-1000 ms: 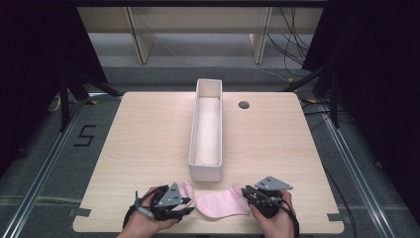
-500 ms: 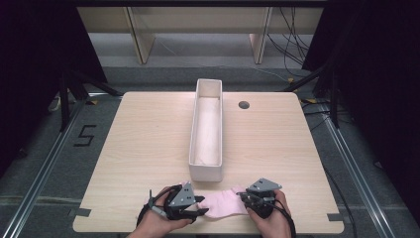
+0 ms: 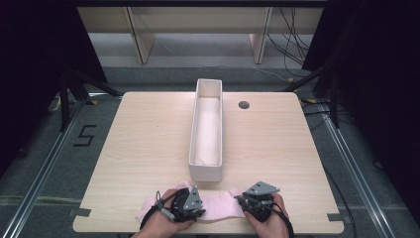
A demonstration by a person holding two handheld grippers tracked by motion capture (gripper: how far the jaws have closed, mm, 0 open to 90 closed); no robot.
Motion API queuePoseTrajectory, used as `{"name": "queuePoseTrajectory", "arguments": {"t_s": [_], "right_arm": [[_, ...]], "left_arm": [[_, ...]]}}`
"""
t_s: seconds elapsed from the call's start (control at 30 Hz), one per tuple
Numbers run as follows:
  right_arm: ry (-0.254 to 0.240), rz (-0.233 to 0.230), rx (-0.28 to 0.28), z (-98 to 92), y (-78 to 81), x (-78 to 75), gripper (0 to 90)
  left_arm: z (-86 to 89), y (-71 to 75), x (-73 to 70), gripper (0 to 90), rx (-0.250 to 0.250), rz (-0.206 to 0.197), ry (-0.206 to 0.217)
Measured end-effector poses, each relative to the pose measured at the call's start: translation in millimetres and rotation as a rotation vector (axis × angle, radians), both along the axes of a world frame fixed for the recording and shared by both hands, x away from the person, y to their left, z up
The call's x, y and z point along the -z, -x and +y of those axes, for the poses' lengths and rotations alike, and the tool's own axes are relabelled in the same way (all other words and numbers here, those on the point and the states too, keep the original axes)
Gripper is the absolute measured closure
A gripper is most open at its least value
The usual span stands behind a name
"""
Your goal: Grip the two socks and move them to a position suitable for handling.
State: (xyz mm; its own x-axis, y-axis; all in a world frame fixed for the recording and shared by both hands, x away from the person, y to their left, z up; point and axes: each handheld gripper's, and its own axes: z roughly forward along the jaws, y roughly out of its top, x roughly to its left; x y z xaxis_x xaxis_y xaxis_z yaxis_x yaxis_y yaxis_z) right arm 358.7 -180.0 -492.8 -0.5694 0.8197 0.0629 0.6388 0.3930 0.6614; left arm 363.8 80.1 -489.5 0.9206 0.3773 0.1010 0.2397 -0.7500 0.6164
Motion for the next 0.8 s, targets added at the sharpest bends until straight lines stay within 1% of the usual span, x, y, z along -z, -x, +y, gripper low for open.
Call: {"name": "queuePoseTrajectory", "arguments": {"t_s": [0.03, 0.07, 0.1, 0.13, 0.27, 0.3, 0.33, 0.37, 0.47, 0.5, 0.53, 0.57, 0.6, 0.63, 0.67, 0.7, 0.73, 0.77, 0.8], "right_arm": [[0.003, -0.009, -0.008, -0.4, -0.3, 0.8, 70.0], [0.003, -0.009, -0.008, -0.4, -0.3, 0.8, 70.0], [-0.004, 0.004, -0.001, 0.1, 0.5, -0.3, 70.0], [-0.004, -0.003, -0.002, -0.4, 0.4, 0.4, 70.1], [-0.015, 0.013, 0.006, -1.0, 0.7, -0.1, 70.3], [-0.013, 0.010, 0.007, -0.9, 0.9, -0.2, 70.3], [-0.013, 0.010, 0.007, -0.9, 0.9, -0.2, 70.3], [-0.016, 0.008, 0.002, -0.6, 0.8, -0.1, 70.1], [-0.018, 0.013, 0.008, -0.4, 0.8, -0.7, 69.4], [-0.044, 0.025, 0.005, 0.1, 0.5, 0.0, 69.0], [-0.029, 0.011, -0.005, -1.3, -0.7, 0.1, 68.3], [-0.033, -0.003, 0.006, -3.0, -0.7, -1.0, 67.4], [-0.033, -0.003, 0.006, -3.0, -0.7, -1.0, 67.4], [-0.048, -0.007, 0.018, -4.9, -0.3, -3.3, 66.7], [-0.048, -0.007, 0.018, -4.9, -0.3, -3.3, 66.7], [-0.060, 0.010, 0.032, -4.7, 0.9, -4.7, 66.5], [-0.056, -0.028, 0.000, -7.7, -2.7, -4.7, 66.2], [-0.072, -0.003, 0.029, -7.4, -1.0, -8.2, 65.8], [-0.072, -0.003, 0.029, -7.4, -1.0, -8.2, 65.8]], "left_arm": [[2.1, 2.6, -1.3, 66.9, 0.010, -0.003, -0.017], [2.1, 2.6, -1.3, 66.9, 0.010, -0.003, -0.017], [3.4, 3.7, -1.2, 66.9, 0.007, 0.001, -0.018], [6.3, 4.7, -1.5, 66.9, 0.007, 0.016, -0.021], [8.8, 6.6, -1.1, 66.6, -0.002, 0.015, -0.014], [10.3, 7.0, -1.6, 66.6, -0.001, 0.020, -0.024], [10.3, 7.0, -1.6, 66.6, -0.001, 0.020, -0.024], [11.7, 8.7, -2.2, 66.1, -0.004, 0.035, -0.018], [13.8, 10.0, -3.5, 63.7, -0.006, 0.039, -0.012], [15.8, 10.5, -5.0, 63.7, -0.009, 0.039, -0.007], [18.9, 11.3, -7.8, 62.6, -0.013, 0.037, 0.008], [25.6, 13.1, -13.7, 60.2, -0.032, 0.027, 0.032], [25.6, 13.1, -13.7, 59.3, -0.032, 0.027, 0.032], [36.0, 13.5, -20.6, 57.6, -0.060, 0.000, 0.059], [36.0, 13.5, -20.6, 56.1, -0.060, 0.000, 0.059], [43.1, 14.9, -24.7, 56.1, -0.081, -0.005, 0.088], [49.6, 15.0, -28.0, 54.0, -0.100, -0.014, 0.102], [61.6, 14.8, -32.5, 50.7, -0.138, -0.028, 0.124], [61.6, 14.8, -32.5, 49.6, -0.138, -0.028, 0.124]]}}
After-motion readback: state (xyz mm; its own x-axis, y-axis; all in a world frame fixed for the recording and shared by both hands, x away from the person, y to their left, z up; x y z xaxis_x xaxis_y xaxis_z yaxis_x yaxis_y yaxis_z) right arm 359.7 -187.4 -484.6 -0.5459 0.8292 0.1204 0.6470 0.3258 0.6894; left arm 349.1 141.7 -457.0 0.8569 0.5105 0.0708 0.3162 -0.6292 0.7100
